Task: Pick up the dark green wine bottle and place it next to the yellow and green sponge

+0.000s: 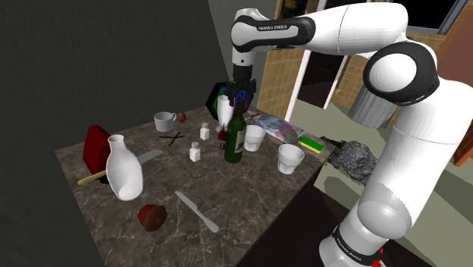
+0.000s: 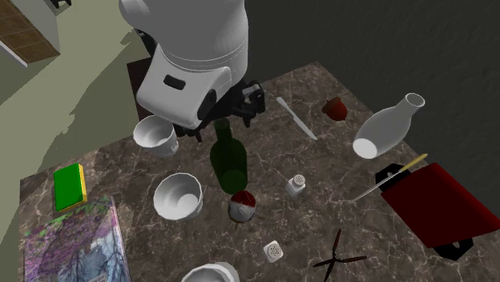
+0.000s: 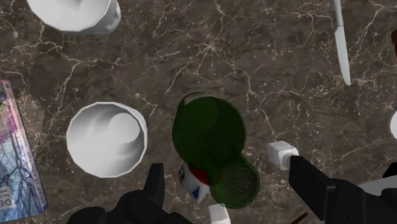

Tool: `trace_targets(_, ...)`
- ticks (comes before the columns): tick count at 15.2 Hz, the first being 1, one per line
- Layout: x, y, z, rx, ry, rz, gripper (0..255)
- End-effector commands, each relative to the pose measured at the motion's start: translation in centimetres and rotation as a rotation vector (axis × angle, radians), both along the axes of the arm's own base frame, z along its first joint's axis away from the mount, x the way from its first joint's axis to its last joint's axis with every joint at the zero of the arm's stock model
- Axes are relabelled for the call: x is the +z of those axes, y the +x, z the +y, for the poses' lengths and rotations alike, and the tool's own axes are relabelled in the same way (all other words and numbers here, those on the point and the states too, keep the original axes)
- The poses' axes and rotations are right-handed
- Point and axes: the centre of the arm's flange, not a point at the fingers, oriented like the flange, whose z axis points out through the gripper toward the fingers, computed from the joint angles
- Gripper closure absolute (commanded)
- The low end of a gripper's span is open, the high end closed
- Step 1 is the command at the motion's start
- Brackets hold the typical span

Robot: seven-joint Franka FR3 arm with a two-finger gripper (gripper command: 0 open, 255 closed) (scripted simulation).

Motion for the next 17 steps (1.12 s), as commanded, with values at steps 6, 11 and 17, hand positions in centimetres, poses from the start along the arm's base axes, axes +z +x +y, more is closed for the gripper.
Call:
trace_targets(6,-0.1,0.0,0.0,0.000,0.000,0.000,255)
trace_targets(11,-0.1,0.0,0.0,0.000,0.000,0.000,255)
trace_targets(17,0.9,0.0,0.0,0.000,0.000,0.000,255)
